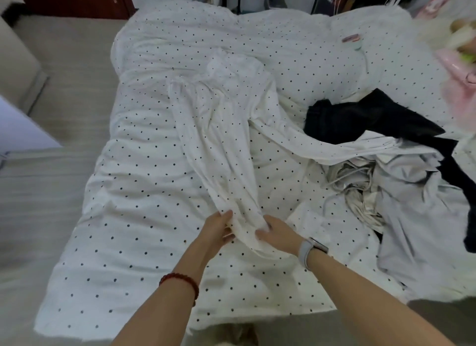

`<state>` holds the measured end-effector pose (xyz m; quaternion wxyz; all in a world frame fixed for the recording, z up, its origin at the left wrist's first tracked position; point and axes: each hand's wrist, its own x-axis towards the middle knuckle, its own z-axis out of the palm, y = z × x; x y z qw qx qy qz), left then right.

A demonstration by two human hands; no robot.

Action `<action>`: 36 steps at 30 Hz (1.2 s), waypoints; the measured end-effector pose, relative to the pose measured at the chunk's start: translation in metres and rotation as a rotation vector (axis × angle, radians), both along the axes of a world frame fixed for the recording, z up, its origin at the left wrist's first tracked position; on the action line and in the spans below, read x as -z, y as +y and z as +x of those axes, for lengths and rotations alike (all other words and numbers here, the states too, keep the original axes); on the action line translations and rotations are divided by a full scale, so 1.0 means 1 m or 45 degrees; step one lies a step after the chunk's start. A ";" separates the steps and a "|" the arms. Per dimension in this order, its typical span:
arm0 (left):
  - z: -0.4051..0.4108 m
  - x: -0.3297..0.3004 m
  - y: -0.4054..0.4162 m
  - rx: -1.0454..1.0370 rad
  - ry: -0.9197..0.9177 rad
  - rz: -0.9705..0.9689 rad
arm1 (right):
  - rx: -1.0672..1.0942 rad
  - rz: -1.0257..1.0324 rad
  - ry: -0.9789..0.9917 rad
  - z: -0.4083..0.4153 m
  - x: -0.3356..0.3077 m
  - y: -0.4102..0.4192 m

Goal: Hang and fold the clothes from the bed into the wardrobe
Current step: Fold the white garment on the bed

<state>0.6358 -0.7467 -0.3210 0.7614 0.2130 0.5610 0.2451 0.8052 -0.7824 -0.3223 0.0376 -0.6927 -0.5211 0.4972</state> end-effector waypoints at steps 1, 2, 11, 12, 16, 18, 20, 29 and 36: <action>0.005 -0.002 -0.012 -0.042 -0.007 0.041 | 0.076 -0.013 0.073 0.002 -0.010 -0.012; 0.007 -0.004 -0.015 -0.095 -0.014 0.065 | 0.194 -0.046 0.171 0.002 -0.018 -0.017; -0.054 -0.061 -0.045 -0.048 -0.143 0.084 | 0.580 0.060 0.474 -0.029 -0.072 -0.036; -0.057 -0.066 -0.049 0.033 -0.107 0.093 | 0.501 0.129 0.433 -0.033 -0.074 -0.038; -0.087 -0.084 -0.061 -0.023 0.014 0.177 | 0.258 0.311 0.155 -0.048 -0.089 -0.056; -0.108 -0.086 -0.066 -0.101 -0.016 0.209 | 0.196 0.255 0.057 -0.052 -0.091 -0.068; -0.126 -0.090 -0.075 -0.056 -0.012 0.225 | 0.170 0.223 0.001 -0.061 -0.091 -0.080; -0.204 -0.057 -0.134 0.390 0.199 0.087 | 0.504 -0.005 0.204 -0.119 -0.068 -0.168; -0.231 -0.014 -0.195 0.381 0.449 0.191 | 0.553 -0.239 0.180 -0.150 -0.020 -0.234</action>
